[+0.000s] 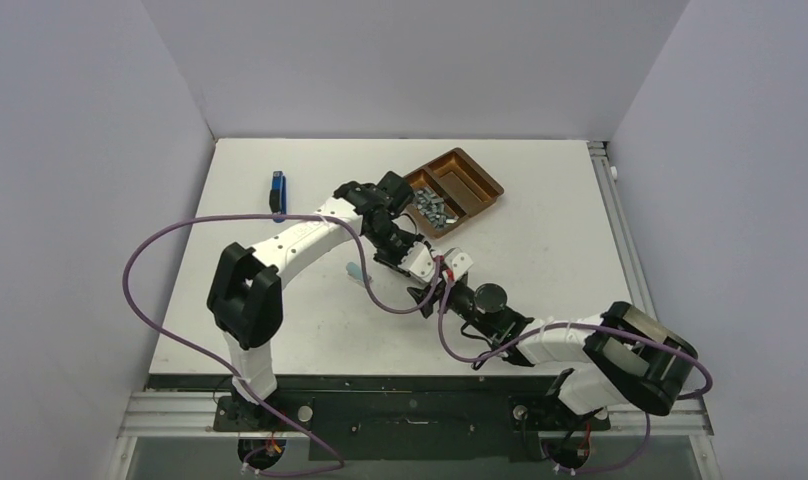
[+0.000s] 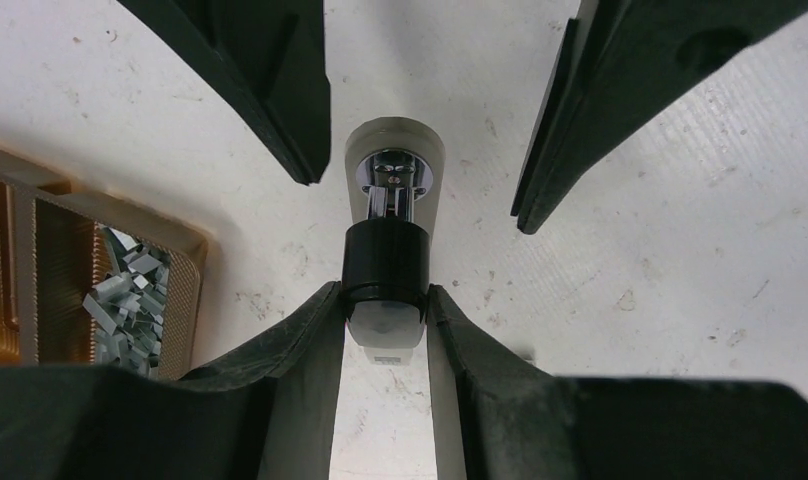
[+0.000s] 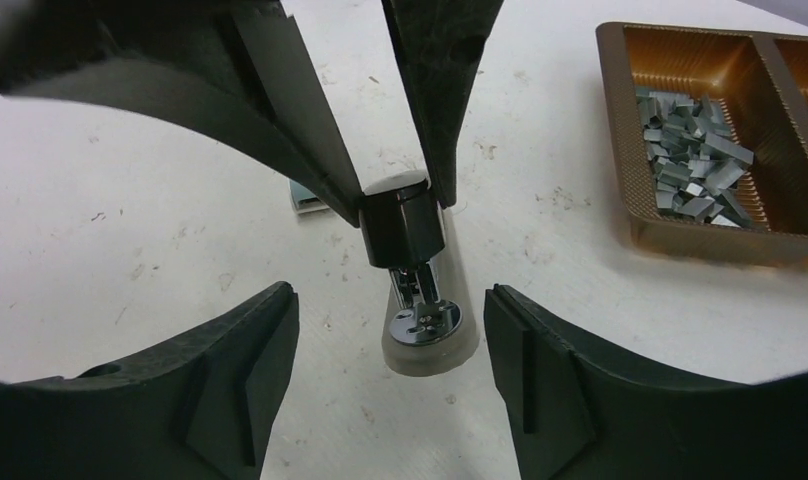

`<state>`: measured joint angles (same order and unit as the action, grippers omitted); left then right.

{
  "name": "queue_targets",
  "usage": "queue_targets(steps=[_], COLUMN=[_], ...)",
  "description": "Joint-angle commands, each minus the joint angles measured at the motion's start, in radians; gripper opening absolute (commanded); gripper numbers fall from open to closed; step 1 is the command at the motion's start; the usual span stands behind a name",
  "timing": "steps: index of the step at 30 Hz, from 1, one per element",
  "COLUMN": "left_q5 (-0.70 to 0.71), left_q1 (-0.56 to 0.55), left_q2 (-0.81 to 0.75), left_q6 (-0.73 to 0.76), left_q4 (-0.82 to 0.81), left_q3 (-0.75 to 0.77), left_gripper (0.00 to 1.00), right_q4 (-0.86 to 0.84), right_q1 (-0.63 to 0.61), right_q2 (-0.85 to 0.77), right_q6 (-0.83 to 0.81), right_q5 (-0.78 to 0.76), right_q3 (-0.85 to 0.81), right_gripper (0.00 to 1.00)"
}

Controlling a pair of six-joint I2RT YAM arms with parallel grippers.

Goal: Load the staples into the stapler
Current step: Open the stapler at the center of the board.

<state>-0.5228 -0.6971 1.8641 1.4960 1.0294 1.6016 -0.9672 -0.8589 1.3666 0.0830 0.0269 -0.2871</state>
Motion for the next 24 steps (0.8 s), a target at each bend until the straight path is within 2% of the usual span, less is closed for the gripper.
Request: queue_targets(steps=[1,6,11,18,23,24], left_q5=[-0.086,-0.101,-0.113,-0.136,-0.144,-0.144], left_q1=[0.014,0.026,0.024,0.017,0.017,0.019], left_q2=[-0.096,-0.102,-0.105,-0.113,-0.106,-0.105], left_q6=[0.028,0.049,0.07,0.087,0.077,0.073], left_q4=[0.032,0.078,0.122,0.146,0.164,0.163], left_q3=[0.043,0.065,0.075,0.082,0.101,0.104], left_gripper=[0.13,0.12,0.12,0.11,0.09,0.09], right_q4=[-0.09,-0.141,-0.169,-0.199,-0.173,-0.174], right_q1=[0.004,0.005,0.011,0.021,0.025,0.026], right_q2=[0.049,0.095,0.136,0.196,0.206,0.205], right_q6=[-0.032,-0.021,-0.019,-0.028,-0.012,-0.003], right_q5=[0.082,0.108,0.095,0.077,0.086,0.085], right_q3=[-0.045,-0.036,-0.056,-0.08,-0.081,-0.07], right_gripper=[0.64,0.59,0.44,0.44,0.21,0.19])
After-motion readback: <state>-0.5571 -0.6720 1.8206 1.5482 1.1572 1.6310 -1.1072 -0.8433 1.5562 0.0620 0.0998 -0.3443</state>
